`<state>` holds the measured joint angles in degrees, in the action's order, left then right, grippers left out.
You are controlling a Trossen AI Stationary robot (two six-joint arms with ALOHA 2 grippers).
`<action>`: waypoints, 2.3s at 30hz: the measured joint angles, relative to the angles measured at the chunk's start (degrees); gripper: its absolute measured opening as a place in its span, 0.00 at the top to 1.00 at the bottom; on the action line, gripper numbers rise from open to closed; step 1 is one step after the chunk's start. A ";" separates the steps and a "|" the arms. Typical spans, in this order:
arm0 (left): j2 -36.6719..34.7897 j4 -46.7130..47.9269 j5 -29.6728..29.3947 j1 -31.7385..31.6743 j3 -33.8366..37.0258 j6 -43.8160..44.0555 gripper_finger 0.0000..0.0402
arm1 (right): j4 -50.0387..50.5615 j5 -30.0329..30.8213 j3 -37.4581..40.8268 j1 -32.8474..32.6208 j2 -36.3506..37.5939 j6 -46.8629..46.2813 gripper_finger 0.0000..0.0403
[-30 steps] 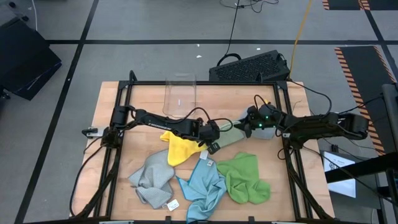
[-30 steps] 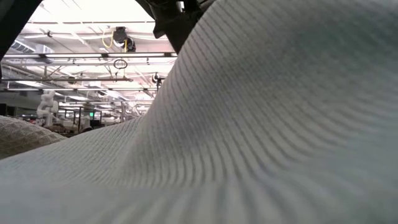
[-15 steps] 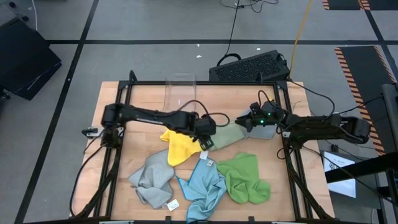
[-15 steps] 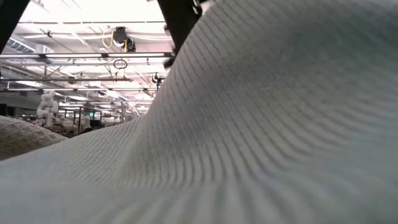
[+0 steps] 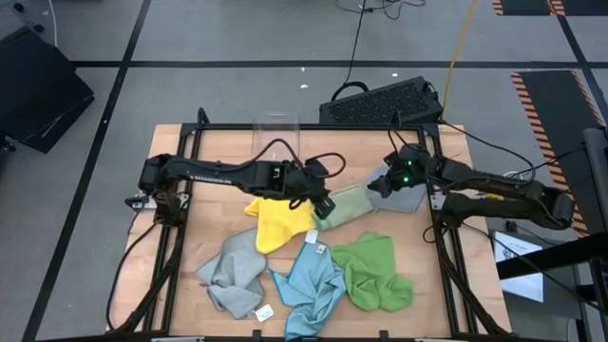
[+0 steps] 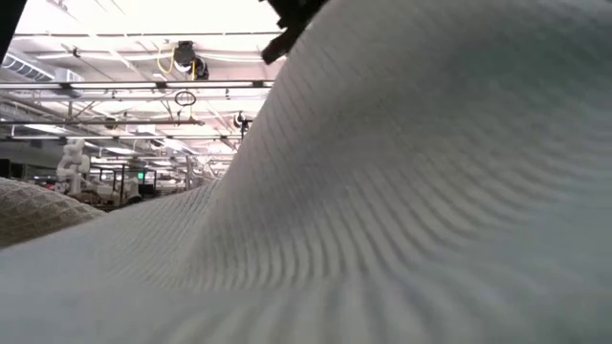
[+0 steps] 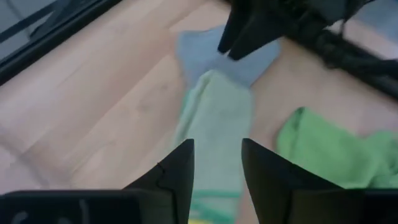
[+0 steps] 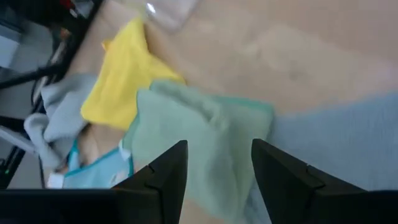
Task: Fold microfiber towels
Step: Put the light green microfiber cloth into the transparent bin
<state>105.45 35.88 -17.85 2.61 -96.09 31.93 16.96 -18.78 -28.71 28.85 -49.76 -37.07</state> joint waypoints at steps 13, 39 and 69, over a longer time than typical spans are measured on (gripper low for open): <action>4.42 -10.00 -1.31 3.15 -0.04 -2.79 0.48 | 6.11 -5.79 -3.01 -3.27 0.01 -10.52 0.44; 11.51 -25.55 13.54 -1.08 0.04 -13.35 0.47 | -3.32 -12.98 -4.26 6.82 -22.64 -3.19 0.15; 25.33 -22.31 14.47 -5.35 0.00 -18.06 0.20 | 7.80 -6.80 -1.93 -4.41 4.10 33.70 0.15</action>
<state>130.78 13.57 -3.39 -2.74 -96.09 13.87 24.76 -25.58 -30.64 24.44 -45.66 -3.38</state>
